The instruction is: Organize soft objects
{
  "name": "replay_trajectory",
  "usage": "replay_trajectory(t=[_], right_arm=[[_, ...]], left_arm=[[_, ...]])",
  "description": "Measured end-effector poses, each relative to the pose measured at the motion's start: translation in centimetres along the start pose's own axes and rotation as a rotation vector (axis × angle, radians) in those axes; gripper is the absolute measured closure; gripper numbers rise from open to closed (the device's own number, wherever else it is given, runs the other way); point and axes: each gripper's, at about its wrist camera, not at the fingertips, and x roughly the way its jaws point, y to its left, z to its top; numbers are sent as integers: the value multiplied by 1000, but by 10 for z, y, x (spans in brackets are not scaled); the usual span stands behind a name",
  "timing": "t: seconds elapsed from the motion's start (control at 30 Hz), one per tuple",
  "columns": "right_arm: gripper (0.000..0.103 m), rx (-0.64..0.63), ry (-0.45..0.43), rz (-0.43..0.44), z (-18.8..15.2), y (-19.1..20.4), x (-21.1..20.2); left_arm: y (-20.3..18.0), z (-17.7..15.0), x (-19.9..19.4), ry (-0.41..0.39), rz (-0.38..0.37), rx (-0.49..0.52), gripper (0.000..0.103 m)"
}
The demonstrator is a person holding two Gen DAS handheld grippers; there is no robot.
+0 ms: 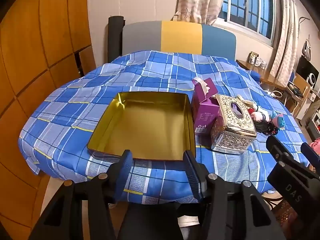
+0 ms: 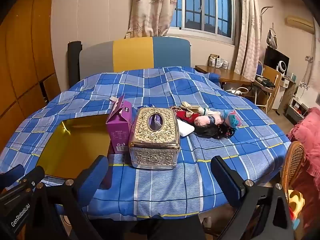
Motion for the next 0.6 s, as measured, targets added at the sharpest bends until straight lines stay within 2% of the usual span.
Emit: replay_trajectory(t=[0.23, 0.3, 0.6], right_arm=[[0, -2, 5, 1, 2, 1, 0], [0, -1, 3, -1, -2, 1, 1], [0, -1, 6, 4, -2, 1, 2]], left_arm=[[-11, 1, -2, 26, 10, 12, 54], [-1, 0, 6, 31, -9, 0, 54], [3, 0, 8, 33, 3, -8, 54]])
